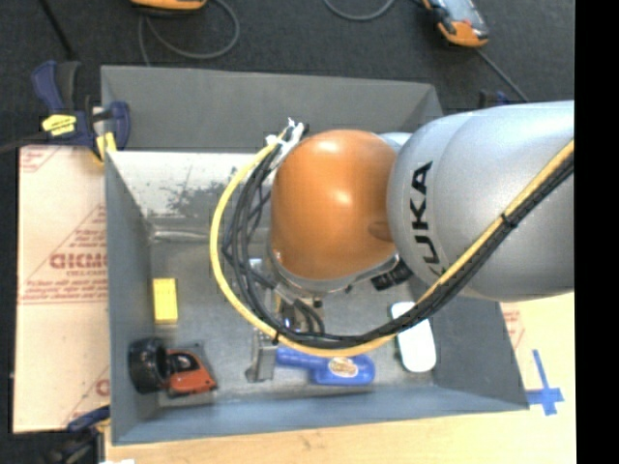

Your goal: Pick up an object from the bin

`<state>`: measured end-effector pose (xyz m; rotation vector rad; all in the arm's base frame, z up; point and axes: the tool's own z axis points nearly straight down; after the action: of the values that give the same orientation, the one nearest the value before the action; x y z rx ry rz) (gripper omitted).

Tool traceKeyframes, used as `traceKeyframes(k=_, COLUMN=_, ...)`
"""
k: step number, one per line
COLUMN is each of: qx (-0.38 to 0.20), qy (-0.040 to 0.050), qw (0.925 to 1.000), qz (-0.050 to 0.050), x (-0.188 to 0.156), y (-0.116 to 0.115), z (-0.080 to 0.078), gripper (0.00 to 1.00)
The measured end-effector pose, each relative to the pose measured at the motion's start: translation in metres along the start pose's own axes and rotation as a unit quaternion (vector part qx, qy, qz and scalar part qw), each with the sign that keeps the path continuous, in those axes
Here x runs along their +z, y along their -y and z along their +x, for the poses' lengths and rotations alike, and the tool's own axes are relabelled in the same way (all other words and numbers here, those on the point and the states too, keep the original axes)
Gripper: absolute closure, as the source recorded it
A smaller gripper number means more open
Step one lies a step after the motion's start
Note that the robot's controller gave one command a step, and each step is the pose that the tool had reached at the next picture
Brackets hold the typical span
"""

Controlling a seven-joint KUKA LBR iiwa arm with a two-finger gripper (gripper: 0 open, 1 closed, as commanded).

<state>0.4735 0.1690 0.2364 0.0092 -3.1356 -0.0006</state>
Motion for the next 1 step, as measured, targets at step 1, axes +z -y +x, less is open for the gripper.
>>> traceKeyframes(k=1, qx=0.002, qy=0.004, qw=1.0, qz=-0.001, x=-0.0042, y=0.001, z=-0.0017, gripper=0.0)
